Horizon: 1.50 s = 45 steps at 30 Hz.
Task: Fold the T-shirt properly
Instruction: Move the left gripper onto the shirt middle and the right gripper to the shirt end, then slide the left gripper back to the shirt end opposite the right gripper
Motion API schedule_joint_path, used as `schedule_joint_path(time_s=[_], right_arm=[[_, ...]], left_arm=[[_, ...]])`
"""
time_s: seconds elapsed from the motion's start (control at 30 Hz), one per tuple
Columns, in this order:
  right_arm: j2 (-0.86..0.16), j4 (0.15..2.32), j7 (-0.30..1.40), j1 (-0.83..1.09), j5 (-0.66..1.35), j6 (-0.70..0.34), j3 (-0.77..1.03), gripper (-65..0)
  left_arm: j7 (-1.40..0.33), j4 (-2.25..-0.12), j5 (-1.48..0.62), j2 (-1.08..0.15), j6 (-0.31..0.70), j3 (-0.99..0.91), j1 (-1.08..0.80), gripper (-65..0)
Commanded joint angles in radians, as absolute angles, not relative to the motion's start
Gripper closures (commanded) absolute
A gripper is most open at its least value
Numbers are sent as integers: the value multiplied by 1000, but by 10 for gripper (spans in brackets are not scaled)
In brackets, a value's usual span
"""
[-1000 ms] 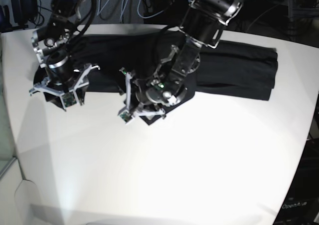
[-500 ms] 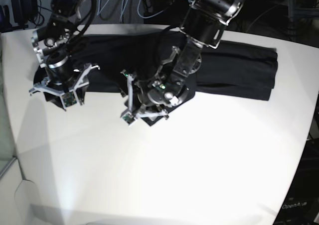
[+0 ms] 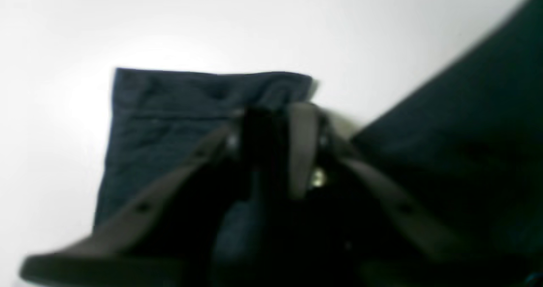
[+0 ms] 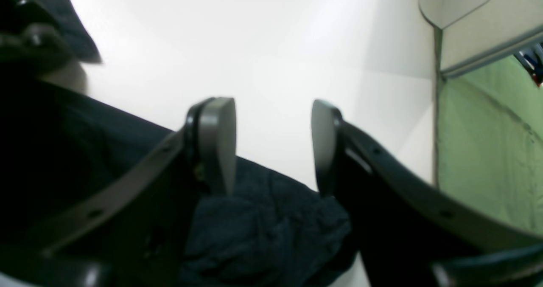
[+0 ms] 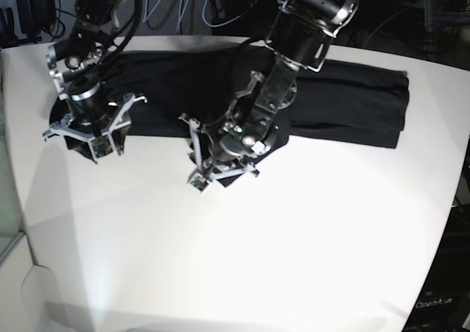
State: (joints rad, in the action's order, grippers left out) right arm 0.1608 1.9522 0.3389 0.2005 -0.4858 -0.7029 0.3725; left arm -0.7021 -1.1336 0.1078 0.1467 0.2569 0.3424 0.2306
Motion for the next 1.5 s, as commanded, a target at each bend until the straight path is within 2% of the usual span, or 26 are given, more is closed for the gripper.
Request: schedule_joint_path(time_s=[0.0, 0.17, 0.53, 0.83, 1.0, 1.47], right_arm=[[157, 1968, 314, 193, -476, -698, 372, -291], [157, 1968, 314, 194, -476, -698, 372, -291], [157, 1966, 314, 196, -476, -698, 372, -291], [157, 1966, 312, 193, -476, -698, 372, -291], [157, 1966, 312, 193, -475, -698, 372, -291], [157, 1966, 312, 182, -472, -698, 357, -291]], left_arm=[[-693, -1147, 105, 157, 259, 343, 251, -83], [-693, -1147, 105, 157, 257, 343, 248, 0], [-694, -1182, -36, 157, 252, 344, 249, 0], [-743, -1425, -31, 154, 252, 341, 173, 0], [-808, -1569, -30, 120, 255, 246, 101, 0], [-805, -1877, -36, 4, 260, 31, -173, 0]])
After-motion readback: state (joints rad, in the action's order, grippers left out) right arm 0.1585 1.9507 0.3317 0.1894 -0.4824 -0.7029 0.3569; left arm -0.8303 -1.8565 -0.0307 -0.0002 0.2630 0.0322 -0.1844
